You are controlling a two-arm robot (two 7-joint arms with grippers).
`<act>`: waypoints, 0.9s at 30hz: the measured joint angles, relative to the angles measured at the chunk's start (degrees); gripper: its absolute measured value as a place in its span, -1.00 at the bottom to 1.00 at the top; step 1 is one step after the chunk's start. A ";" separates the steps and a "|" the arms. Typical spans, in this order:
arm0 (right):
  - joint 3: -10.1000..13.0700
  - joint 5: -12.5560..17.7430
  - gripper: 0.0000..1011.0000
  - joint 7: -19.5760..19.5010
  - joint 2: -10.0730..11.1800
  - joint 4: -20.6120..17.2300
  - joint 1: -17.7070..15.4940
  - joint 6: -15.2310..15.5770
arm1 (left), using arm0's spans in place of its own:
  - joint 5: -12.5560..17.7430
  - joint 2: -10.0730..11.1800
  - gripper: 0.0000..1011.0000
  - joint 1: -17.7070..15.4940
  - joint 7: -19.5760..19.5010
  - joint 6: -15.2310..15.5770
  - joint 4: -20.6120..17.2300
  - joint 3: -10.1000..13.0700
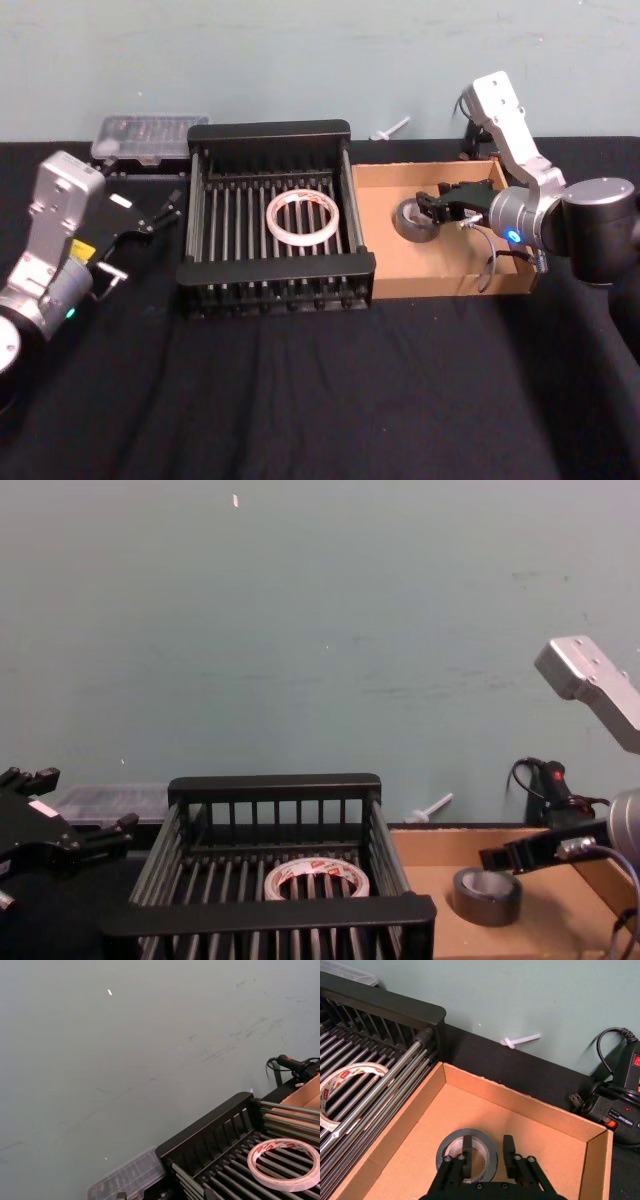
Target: Pick up the white tape and place it into the black box , Pick up the silver tape and place it into the brown box.
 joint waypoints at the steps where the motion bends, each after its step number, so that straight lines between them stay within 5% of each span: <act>1: 0.00 0.00 -0.28 0.00 0.00 -0.02 0.00 0.00 | 0.00 0.00 0.98 0.00 0.00 0.00 0.00 0.00; 19: 0.00 0.03 0.86 0.00 0.09 -0.19 -0.10 0.09 | 0.00 0.00 0.98 0.00 0.00 0.00 0.00 0.00; 27: 0.05 0.08 0.98 0.00 0.09 -0.28 -0.17 0.05 | 0.00 0.00 0.98 0.00 0.00 0.00 0.00 0.00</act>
